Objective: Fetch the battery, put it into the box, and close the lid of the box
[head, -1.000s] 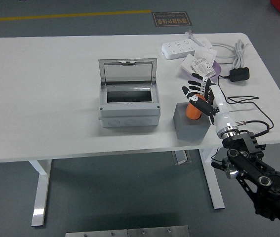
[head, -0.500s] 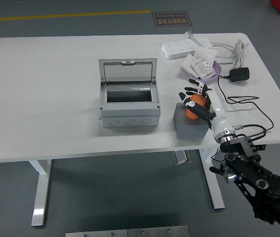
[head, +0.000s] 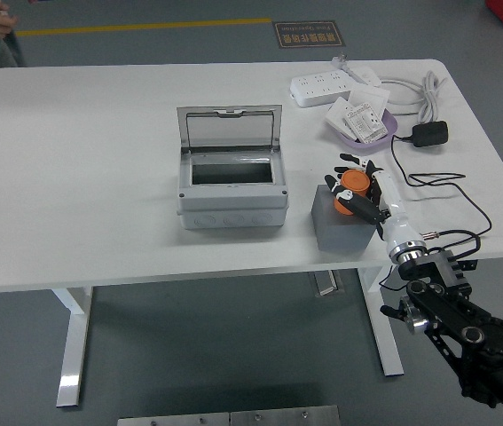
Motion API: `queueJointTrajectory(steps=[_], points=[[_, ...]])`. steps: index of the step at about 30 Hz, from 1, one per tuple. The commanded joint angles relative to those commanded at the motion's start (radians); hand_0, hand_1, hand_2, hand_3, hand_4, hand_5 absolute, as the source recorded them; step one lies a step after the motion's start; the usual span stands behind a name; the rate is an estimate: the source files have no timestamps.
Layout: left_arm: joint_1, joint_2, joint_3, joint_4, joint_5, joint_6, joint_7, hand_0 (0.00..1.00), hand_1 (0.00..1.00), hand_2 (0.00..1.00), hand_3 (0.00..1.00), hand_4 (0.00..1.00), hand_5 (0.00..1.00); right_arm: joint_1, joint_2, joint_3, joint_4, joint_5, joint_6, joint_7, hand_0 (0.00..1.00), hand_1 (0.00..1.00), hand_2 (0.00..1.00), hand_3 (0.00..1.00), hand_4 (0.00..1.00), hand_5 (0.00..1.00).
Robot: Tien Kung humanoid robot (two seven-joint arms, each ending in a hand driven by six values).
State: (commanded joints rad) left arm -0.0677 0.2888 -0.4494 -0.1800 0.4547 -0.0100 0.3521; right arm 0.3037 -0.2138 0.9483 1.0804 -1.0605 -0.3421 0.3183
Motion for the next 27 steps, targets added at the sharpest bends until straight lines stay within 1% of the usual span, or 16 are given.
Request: queueJointTrajectory(steps=[1,12,13,18,19,24,25,27], points=[[0.0,0.0,0.0,0.0,0.0,0.0,-0.001,0.573,0.587,0.504,0.555,0.523,0.002,0.0,0.0,0.0,0.0,0.001,0.0,0.0,0.659,0.705,0.699,0.782,0.796,0.328],[-0.001,-0.001,-0.006,0.0,0.008,0.002,-0.011,0.573,0.587,0.504,0.555,0.523,0.002,-0.003,0.0,-0.007,-0.001,0.004,-0.009,-0.003,0.667,0.71,0.702,0.784,0.799,0.331],[-0.001,-0.001,-0.006,0.0,0.008,0.002,-0.012,0.573,0.587,0.504,0.555,0.523,0.002,-0.003,0.0,-0.009,-0.001,0.004,-0.011,-0.003,0.661,0.697,0.681,0.767,0.78,0.3],[0.0,-0.001,-0.006,0.0,0.008,0.004,-0.017,0.573,0.587,0.504,0.555,0.523,0.002,-0.004,-0.001,-0.015,-0.002,0.005,-0.019,-0.005,0.661,0.697,0.681,0.767,0.78,0.3],[0.001,-0.001,-0.008,0.0,0.01,0.005,-0.018,0.573,0.587,0.504,0.555,0.523,0.002,-0.005,-0.001,-0.018,-0.002,0.004,-0.021,-0.007,0.583,0.592,0.539,0.625,0.608,0.182],[0.0,0.0,-0.012,0.0,0.012,0.008,-0.023,0.573,0.587,0.504,0.555,0.523,0.002,-0.006,-0.001,-0.024,-0.001,0.002,-0.029,-0.015,0.583,0.592,0.539,0.625,0.608,0.182],[0.0,0.0,-0.013,0.0,0.013,0.009,-0.024,0.573,0.587,0.504,0.555,0.523,0.002,-0.007,-0.001,-0.025,-0.001,0.002,-0.03,-0.017,0.475,0.394,0.417,0.475,0.352,0.03],[0.0,0.0,-0.015,0.0,0.014,0.01,-0.026,0.573,0.587,0.504,0.555,0.523,0.002,-0.008,0.0,-0.025,0.001,0.003,-0.033,-0.02,0.475,0.394,0.417,0.475,0.352,0.03]])
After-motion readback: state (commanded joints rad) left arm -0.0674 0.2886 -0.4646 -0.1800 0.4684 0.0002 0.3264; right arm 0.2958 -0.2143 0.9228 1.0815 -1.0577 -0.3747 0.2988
